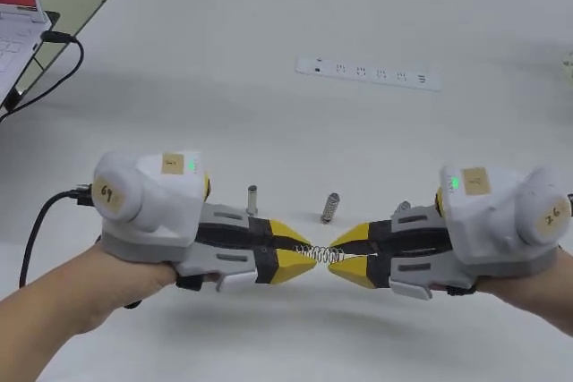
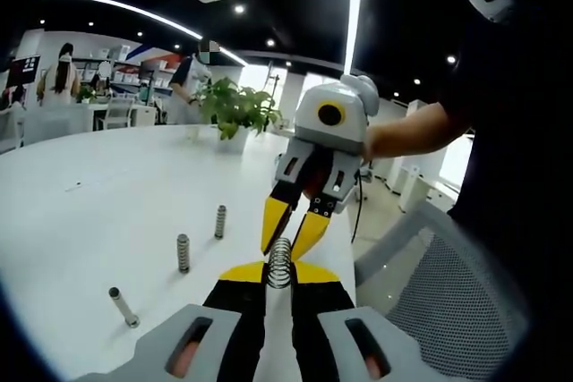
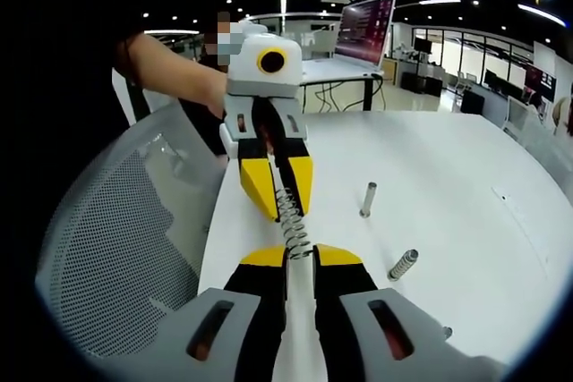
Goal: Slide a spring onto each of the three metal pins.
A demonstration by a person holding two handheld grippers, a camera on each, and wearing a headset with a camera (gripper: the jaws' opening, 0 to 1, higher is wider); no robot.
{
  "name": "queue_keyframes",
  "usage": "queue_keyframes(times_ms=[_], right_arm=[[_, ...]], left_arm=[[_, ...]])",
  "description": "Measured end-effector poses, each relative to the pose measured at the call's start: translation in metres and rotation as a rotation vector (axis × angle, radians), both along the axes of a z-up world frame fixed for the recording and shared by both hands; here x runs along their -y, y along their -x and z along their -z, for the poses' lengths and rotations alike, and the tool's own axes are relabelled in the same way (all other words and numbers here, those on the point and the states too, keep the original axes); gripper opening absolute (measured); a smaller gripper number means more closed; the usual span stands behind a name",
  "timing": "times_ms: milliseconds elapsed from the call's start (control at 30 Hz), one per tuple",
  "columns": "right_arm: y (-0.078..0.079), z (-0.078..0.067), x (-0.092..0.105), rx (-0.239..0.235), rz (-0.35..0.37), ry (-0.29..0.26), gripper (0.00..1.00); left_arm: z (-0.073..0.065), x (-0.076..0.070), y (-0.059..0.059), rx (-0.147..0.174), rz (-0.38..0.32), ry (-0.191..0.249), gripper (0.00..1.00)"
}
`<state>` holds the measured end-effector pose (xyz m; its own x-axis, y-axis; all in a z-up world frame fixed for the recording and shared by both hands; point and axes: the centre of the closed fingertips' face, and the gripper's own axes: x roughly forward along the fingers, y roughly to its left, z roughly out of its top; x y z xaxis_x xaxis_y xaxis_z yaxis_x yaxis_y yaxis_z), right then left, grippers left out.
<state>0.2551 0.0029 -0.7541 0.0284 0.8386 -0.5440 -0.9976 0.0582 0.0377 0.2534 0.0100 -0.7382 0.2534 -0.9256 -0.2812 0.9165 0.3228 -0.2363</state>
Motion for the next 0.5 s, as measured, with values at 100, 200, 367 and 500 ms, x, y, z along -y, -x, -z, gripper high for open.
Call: queue_keyframes(times_ms=[100, 200, 367, 500], right_arm=[[0.0004, -0.0017, -0.0003, -0.01, -0.004, -0.008, 0.08], [0.0013, -0.0026, -0.0006, -0.004, -0.012, -0.007, 0.08], [0.0022, -0.0065, 0.0007, 0.003, -0.017, -0.013, 0.07], [0.0019, -0.0101, 0.0007, 0.015, -0.022, -0.016, 0.07]], left_arm=[[-0.0002, -0.0006, 0.0004, -0.004, 0.002, 0.002, 0.02], [0.0001, -0.0006, 0.0009, -0.003, 0.003, 0.001, 0.02], [-0.0002, 0.0, 0.0012, -0.005, 0.003, 0.006, 0.02], [0.0007, 0.0001, 0.0004, -0.015, -0.002, 0.012, 0.02]])
